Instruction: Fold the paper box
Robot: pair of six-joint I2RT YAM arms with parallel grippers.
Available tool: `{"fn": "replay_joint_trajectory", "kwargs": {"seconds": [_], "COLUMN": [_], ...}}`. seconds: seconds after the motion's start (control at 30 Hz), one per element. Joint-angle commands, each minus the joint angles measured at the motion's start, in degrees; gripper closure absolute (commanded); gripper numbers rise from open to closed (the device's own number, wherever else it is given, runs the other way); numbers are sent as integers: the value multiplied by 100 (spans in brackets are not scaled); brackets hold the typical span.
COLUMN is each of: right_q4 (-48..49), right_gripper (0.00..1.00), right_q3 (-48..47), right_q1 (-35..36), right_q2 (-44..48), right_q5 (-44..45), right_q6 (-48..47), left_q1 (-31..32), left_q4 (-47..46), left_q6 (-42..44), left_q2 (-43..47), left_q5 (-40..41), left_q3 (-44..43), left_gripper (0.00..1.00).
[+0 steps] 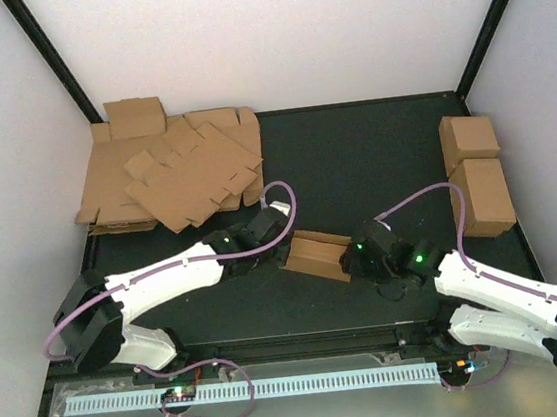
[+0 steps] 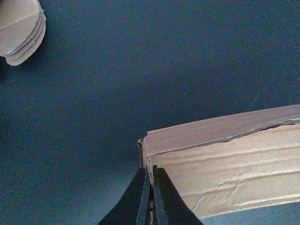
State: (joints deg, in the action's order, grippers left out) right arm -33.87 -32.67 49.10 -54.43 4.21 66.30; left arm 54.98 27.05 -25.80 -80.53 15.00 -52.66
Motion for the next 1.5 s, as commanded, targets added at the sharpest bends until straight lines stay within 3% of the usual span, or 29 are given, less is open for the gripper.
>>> {"fn": "replay_joint_trajectory", "kwargs": {"seconds": [0.0,0.17,0.23,0.67,1.0,1.47], "right_q4": [-205,-211,-212,-123,85,92], "right_gripper": [48,48,48,48,48,47], "right_q3": [23,32,25,-126,-154,-346], "right_q1": [-28,-30,-25,-26,-29,-38], "right_q2": [-92,-66,-63,-136,64,-185], "right_q5": [59,59,60,56,105,54], "right_q6": [-65,-74,-81,-595,-1369,-1846], "left_q1": [85,92,90,92,83,11], "left_q4": [410,731,781,660,642,562], "left_q6": [-383,-415,-378,-466,-581,-483], "left_q2": [-130,-76,-17,90,677,1722], "left_q5": [-810,-408,-327,-330,-317,-736], "left_q3": [408,352,340,428,428,491], "left_gripper": [98,94,98,98,55,39]}}
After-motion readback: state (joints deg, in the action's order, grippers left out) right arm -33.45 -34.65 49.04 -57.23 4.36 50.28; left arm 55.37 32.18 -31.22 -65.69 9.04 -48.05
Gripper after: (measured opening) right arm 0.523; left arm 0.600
